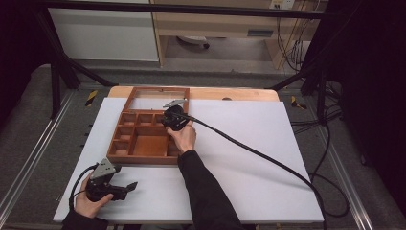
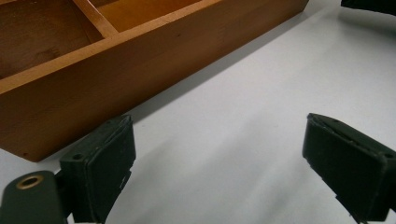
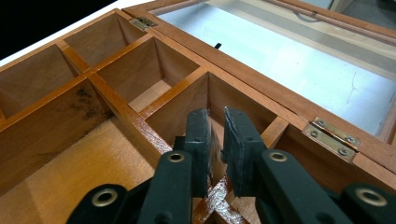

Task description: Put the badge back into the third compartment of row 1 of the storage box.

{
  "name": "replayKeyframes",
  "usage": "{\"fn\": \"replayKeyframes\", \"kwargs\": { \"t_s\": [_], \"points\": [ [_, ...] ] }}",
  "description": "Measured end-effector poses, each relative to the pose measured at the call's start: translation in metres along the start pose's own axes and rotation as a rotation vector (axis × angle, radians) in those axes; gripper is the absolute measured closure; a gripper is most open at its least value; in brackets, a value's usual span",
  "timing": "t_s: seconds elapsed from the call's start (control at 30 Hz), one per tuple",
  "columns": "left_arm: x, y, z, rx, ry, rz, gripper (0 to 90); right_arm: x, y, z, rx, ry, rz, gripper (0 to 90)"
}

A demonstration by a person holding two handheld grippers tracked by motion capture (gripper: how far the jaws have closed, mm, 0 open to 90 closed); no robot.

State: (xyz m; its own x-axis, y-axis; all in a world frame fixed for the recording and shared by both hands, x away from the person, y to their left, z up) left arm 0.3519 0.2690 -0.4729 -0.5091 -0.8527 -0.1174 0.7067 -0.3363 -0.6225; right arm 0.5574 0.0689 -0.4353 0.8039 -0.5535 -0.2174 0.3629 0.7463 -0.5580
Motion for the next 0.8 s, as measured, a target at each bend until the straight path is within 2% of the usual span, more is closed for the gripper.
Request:
{"fn": "replayKeyframes", "kwargs": {
  "t_s": [0.3, 0.6, 0.8],
  "points": [
    [0.001, 0.000, 0.000, -0.002, -0.002, -0.002, 9.2, -0.012, -0.018, 0.005, 0.003, -0.039, 0.020, 70.3],
    [0.002, 0.000, 0.000, -0.003, 0.001, 0.000, 9.2, -0.020, -0.047, -0.002, -0.011, -0.030, 0.055, 48.1],
    [0.002, 0.000, 0.000, -0.006, 0.002, -0.001, 9.1, -0.024, -0.069, -0.012, -0.025, -0.041, 0.052, 31.8]
  ]
}}
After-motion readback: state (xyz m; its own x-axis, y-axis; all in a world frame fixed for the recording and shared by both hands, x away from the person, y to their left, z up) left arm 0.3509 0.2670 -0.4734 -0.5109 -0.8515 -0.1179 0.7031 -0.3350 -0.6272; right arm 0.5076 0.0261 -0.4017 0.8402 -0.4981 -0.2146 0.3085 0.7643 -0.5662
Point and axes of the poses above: each handheld gripper's, and its own axes: y roughly forward along the jaws, z roughly out of its top, x roughly to its right, the point moved 4 cm from there along y, roughly forward along the jaws, and after that the axes turned 14 degrees about z, right-handed, at the moved point
